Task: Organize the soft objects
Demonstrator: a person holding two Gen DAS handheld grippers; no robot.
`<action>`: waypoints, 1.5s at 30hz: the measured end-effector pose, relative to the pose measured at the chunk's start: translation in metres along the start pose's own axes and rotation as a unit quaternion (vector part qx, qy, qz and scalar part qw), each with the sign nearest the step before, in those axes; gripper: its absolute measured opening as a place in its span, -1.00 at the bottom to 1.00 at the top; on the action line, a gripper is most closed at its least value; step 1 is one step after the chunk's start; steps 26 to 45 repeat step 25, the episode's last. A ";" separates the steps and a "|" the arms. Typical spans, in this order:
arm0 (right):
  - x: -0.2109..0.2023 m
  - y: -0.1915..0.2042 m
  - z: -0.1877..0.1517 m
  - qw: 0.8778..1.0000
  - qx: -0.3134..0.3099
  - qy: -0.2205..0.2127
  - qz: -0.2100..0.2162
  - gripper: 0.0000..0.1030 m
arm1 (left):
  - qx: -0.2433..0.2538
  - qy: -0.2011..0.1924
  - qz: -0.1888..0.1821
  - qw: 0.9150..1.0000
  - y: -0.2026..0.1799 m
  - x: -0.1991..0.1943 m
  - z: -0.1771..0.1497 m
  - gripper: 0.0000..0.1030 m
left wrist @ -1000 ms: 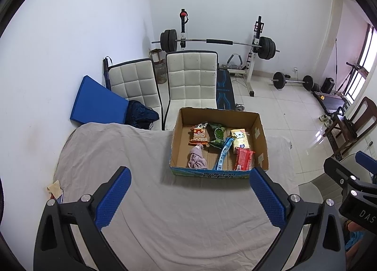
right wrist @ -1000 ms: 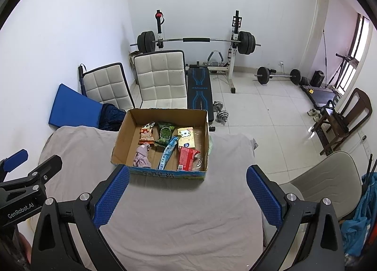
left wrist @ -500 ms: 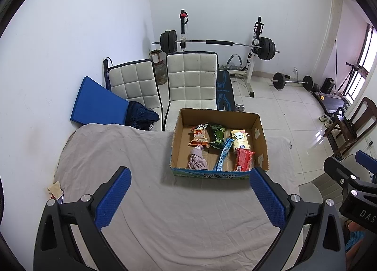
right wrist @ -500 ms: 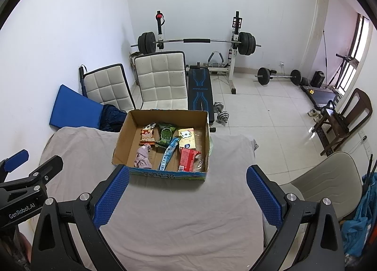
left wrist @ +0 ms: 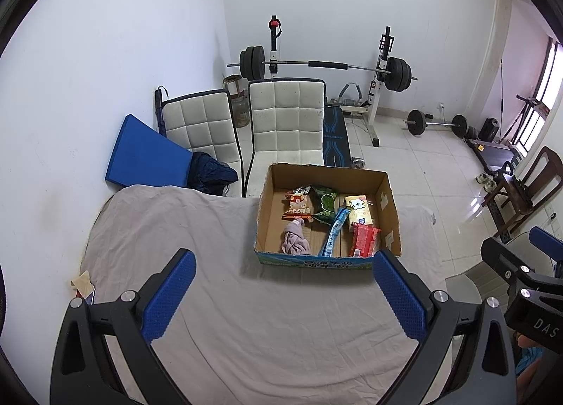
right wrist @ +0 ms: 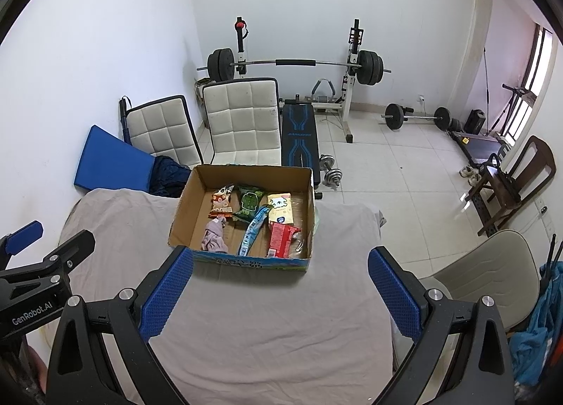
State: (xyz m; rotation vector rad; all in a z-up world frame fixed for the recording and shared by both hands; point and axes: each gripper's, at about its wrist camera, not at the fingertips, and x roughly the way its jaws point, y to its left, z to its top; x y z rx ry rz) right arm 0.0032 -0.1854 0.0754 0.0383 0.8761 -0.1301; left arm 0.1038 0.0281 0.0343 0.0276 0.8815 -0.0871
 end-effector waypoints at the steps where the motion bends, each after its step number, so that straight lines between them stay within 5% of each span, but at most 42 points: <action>1: -0.001 0.001 0.000 1.000 0.000 0.000 0.000 0.97 | -0.001 0.000 0.000 1.000 0.000 0.000 -0.001 1.00; 45: -0.003 0.005 0.000 1.000 -0.001 -0.002 -0.002 0.97 | -0.004 -0.001 -0.002 1.000 0.002 -0.001 0.002 1.00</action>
